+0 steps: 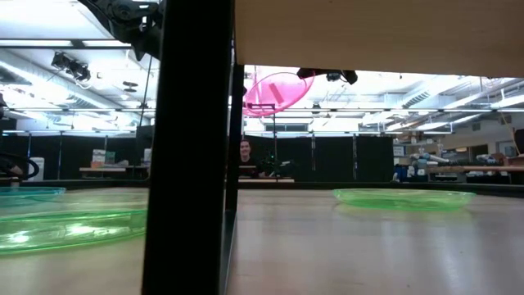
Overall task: Place and stack plates onto a shelf
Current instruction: Stack the pink plate on the orange plate on the shelf
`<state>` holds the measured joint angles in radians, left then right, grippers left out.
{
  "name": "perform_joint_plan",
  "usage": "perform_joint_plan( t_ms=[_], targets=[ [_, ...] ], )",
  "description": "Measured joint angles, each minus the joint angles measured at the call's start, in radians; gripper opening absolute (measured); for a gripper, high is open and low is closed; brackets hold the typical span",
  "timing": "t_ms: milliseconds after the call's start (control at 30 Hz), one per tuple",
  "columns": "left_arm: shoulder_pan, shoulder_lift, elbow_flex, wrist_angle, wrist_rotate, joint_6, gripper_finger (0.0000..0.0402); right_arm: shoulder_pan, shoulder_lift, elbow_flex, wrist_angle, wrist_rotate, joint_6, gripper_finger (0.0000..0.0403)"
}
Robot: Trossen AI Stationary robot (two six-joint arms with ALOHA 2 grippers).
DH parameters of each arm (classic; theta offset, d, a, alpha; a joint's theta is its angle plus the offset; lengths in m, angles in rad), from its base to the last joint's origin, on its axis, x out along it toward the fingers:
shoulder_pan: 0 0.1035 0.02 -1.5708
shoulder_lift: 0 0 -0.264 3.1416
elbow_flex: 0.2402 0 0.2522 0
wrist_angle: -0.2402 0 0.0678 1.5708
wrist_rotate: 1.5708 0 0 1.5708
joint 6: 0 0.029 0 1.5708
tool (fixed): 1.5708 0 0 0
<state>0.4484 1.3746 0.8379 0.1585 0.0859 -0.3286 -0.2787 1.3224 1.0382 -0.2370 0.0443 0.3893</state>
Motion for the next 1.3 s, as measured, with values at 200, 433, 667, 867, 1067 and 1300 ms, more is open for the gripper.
perform_joint_plan(
  t_ms=[200,433,667,867,1067,1300],
  targets=[
    [0.0,0.0,0.0,0.001,0.017,0.0,0.0098,0.0,0.0,0.0,-0.005,-0.001,0.0,0.0023],
    [0.001,-0.003,0.0,0.007,0.035,0.019,0.0117,0.0,0.0,0.0,-0.004,-0.003,0.0,0.0019],
    [0.001,-0.01,0.001,0.011,0.035,0.037,0.0131,0.001,0.0,0.0,-0.004,-0.003,0.0,0.0018],
    [0.005,-0.035,0.001,0.049,0.067,0.033,0.0133,0.002,0.0,0.0,-0.002,-0.008,0.0,0.0018],
    [0.005,-0.037,0.002,0.189,0.162,0.031,0.0133,-0.002,0.0,0.0,-0.006,-0.013,0.0,0.0018],
    [0.015,-0.045,0.002,0.239,0.173,0.033,0.0133,-0.01,0.0,0.0,-0.007,-0.016,-0.001,0.0018]
  ],
)
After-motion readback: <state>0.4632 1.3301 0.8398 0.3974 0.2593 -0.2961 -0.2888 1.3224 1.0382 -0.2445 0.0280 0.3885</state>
